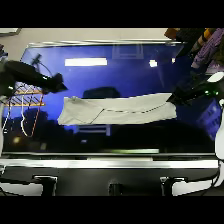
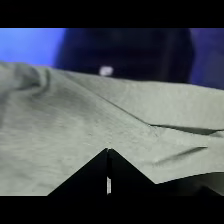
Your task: Fold the clothes and pants, and hang the long-sleeved shirts on hangers.
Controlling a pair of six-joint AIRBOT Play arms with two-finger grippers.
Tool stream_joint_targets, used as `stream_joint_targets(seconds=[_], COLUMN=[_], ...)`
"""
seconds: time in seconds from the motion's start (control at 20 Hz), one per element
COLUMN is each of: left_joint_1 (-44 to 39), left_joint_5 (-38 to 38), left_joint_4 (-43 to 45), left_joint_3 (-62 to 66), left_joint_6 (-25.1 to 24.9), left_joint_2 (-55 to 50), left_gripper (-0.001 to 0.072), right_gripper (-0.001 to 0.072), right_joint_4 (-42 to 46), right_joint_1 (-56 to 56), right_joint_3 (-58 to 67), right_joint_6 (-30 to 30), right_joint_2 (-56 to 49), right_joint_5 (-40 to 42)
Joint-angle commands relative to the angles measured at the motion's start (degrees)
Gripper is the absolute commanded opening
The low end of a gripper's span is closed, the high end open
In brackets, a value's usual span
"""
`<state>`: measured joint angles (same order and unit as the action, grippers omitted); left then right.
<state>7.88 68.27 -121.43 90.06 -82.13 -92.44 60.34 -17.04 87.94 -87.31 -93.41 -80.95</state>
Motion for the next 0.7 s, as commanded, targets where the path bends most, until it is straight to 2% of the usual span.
stream_joint_targets(seconds=[0.0,0.25,0.65], left_joint_1=[-9.22,-24.68,-37.31], left_joint_5=[-14.05,-25.53,-28.68], left_joint_4=[-6.62,-12.41,-13.66], left_joint_3=[-9.66,-8.28,8.76], left_joint_6=[3.67,9.64,20.04], left_joint_2=[-1.27,-10.03,-24.06], left_gripper=[0.0015,0.0015,0.0014], right_gripper=[0.0036,0.0036,0.0036], right_joint_4=[3.28,4.52,4.9], right_joint_1=[0.04,0.04,0.04], right_joint_3=[0.09,1.49,12.96], right_joint_6=[-4.07,-7.78,-11.54], right_joint_2=[5.99,12.52,12.92], right_joint_5=[-1.81,-1.42,-8.09])
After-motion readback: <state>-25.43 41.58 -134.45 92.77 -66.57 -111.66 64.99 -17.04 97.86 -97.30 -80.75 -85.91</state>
